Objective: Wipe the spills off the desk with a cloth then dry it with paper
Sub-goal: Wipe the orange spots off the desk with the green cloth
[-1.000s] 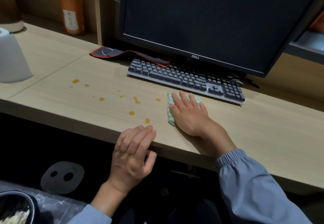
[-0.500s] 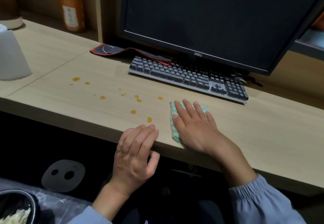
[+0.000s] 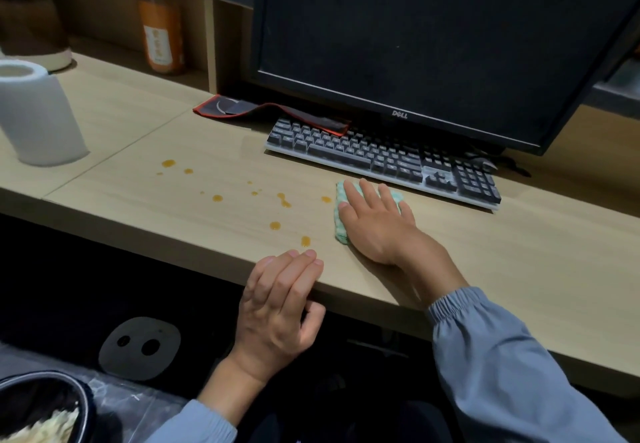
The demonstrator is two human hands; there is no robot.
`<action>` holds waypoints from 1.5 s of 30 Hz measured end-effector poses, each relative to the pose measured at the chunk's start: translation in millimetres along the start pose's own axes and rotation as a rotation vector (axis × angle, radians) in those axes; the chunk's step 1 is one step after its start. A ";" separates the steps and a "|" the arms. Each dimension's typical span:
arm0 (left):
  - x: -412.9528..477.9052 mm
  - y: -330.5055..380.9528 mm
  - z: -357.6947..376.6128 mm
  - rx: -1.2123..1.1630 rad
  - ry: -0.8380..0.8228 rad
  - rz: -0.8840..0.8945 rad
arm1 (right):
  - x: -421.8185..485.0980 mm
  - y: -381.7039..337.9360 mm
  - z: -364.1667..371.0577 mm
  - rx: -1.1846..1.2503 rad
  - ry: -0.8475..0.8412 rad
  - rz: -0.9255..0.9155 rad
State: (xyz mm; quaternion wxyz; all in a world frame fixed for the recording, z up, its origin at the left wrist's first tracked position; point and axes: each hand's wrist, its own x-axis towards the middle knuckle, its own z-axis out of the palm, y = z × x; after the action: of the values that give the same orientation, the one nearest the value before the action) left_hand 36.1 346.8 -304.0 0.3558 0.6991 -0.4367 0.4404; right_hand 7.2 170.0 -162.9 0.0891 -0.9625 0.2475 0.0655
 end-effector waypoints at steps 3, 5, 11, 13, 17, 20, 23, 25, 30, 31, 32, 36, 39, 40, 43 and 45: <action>-0.2 1.5 -10.3 -0.010 -0.073 -0.007 | -23.8 2.3 3.5 -0.021 -0.004 -0.018; 1.9 3.2 -17.5 -0.057 -0.087 -0.015 | -42.7 2.0 8.5 -0.025 -0.008 -0.023; 15.4 -7.2 -38.4 -0.091 -0.074 -0.074 | -72.0 2.4 8.4 -0.043 0.142 -0.101; 14.6 -17.9 -41.8 -0.021 -0.051 -0.099 | -77.2 4.7 8.4 -0.033 0.197 -0.171; 10.2 -41.4 -44.2 0.116 -0.058 -0.139 | -82.4 11.0 15.6 0.009 0.059 -0.180; 6.4 -48.3 -42.4 0.169 -0.124 -0.150 | -66.1 8.1 12.2 0.002 -0.002 -0.152; 3.8 -50.4 -39.7 0.180 -0.124 -0.159 | -38.2 3.3 5.5 -0.022 -0.028 -0.122; 2.4 -52.2 -37.2 0.178 -0.109 -0.155 | -17.7 1.2 1.5 -0.031 -0.039 -0.111; 1.4 -58.9 -31.4 0.184 -0.070 -0.123 | 17.9 -3.1 -9.5 -0.032 -0.047 -0.098; 1.4 -60.2 -30.9 0.185 -0.064 -0.114 | 20.2 -3.5 -10.6 -0.031 -0.047 -0.098; 1.5 -61.6 -30.3 0.188 -0.060 -0.106 | 20.8 -3.7 -10.9 -0.030 -0.047 -0.098; 1.0 -62.6 -30.0 0.200 -0.049 -0.086 | 10.8 -3.7 -7.2 -0.032 -0.032 -0.096; 0.5 -62.1 -31.3 0.190 -0.053 -0.086 | -15.2 -6.0 -0.2 -0.027 -0.035 -0.113; 0.4 -61.9 -31.5 0.188 -0.053 -0.090 | -27.3 -6.3 3.1 -0.022 -0.034 -0.119; -0.2 -61.7 -30.7 0.195 -0.054 -0.091 | -66.8 -7.9 12.6 -0.018 -0.024 -0.132; -0.4 -62.2 -29.9 0.196 -0.048 -0.088 | -87.8 -10.6 16.9 -0.032 -0.020 -0.136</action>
State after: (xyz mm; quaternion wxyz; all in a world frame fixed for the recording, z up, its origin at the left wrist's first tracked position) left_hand 84.4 396.0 -300.6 0.2942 0.7593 -0.3690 0.4479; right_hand -65.3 223.4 -163.0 0.0802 -0.9777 0.1798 0.0728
